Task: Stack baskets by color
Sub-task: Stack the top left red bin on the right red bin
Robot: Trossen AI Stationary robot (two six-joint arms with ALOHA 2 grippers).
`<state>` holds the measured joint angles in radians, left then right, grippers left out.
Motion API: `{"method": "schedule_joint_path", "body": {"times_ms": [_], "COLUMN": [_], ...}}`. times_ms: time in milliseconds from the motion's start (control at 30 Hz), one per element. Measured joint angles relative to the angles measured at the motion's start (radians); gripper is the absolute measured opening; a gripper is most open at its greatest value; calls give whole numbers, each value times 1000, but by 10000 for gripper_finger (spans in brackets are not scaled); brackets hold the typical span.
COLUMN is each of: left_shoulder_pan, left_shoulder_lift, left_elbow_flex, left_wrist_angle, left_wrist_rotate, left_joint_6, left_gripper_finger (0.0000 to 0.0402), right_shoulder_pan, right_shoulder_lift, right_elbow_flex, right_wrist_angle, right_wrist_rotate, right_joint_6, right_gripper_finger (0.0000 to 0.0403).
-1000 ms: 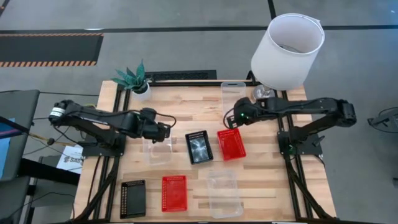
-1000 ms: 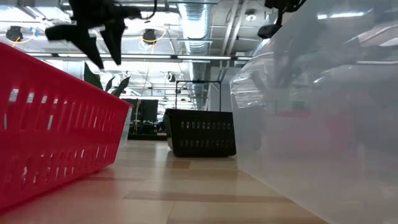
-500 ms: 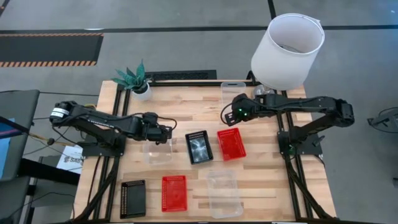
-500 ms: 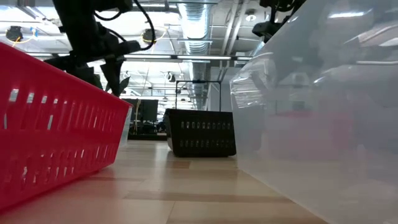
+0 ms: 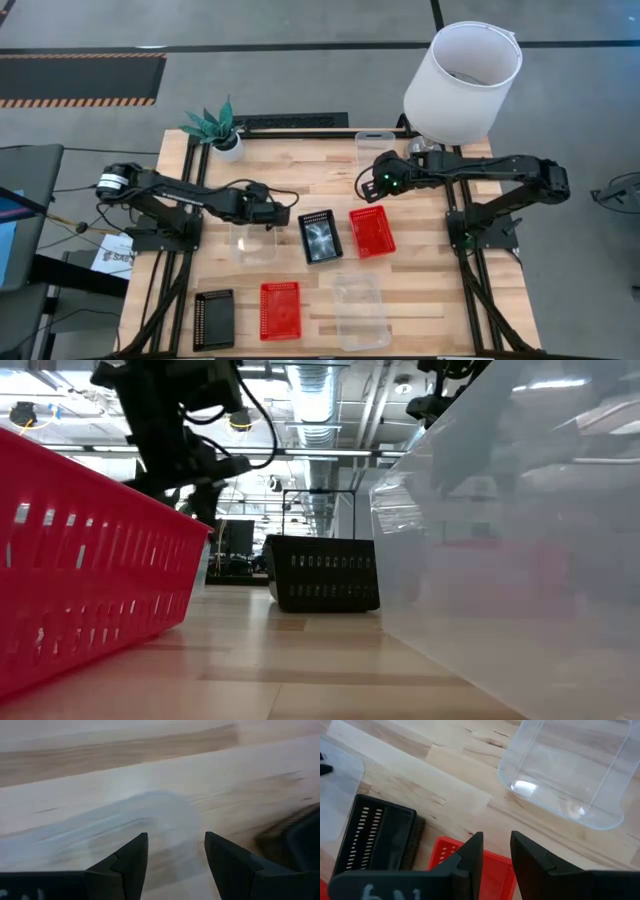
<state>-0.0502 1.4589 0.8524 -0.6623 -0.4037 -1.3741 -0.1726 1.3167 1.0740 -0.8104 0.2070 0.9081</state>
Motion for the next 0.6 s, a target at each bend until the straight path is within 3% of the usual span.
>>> {"method": "schedule_joint_path", "body": {"times_ms": [600], "left_shoulder_pan": [53], "left_shoulder_lift": [16], "left_elbow_flex": [0], "left_wrist_angle": [194], "left_wrist_rotate": [14], "left_joint_6": [97], "left_gripper_finger": [183], "right_shoulder_pan": [1], "right_shoulder_lift": [0], "right_elbow_flex": [0], "right_wrist_angle": [4], "right_wrist_rotate": [0], "right_joint_6": [1], "right_gripper_finger": [118]}}
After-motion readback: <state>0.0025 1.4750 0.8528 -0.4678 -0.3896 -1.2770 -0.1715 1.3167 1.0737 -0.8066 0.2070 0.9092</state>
